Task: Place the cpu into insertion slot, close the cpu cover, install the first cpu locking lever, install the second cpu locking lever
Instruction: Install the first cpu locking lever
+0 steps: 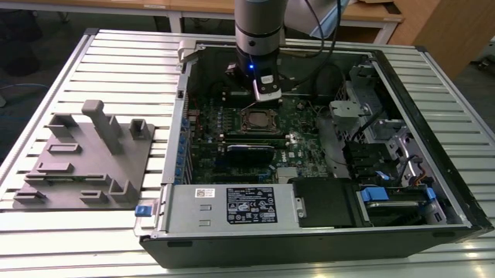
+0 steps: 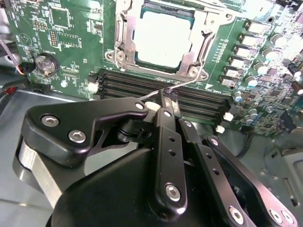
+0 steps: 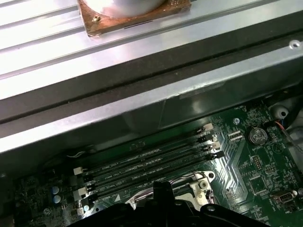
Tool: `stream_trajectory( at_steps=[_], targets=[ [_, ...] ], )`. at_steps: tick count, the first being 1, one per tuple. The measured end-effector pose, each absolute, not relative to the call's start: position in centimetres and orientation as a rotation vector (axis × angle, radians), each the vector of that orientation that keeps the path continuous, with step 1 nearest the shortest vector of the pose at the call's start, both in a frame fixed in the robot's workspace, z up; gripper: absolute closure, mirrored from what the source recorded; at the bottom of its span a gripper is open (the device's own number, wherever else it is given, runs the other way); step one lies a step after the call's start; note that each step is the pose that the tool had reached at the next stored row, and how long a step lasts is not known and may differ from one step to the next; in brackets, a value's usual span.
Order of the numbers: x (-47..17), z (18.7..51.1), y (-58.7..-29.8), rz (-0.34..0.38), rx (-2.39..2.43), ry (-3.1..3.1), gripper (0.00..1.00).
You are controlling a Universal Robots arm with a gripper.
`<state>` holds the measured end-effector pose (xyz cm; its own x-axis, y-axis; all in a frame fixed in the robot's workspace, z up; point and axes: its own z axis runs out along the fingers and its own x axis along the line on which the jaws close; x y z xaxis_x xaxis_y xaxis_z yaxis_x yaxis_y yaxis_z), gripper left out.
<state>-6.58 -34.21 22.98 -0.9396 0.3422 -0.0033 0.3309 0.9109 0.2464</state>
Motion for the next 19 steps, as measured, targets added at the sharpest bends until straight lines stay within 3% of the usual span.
stream_trajectory(
  at_steps=[19],
  targets=[
    [-6.52,22.25,-33.24,0.366,0.596,3.003,0.89]
  ],
)
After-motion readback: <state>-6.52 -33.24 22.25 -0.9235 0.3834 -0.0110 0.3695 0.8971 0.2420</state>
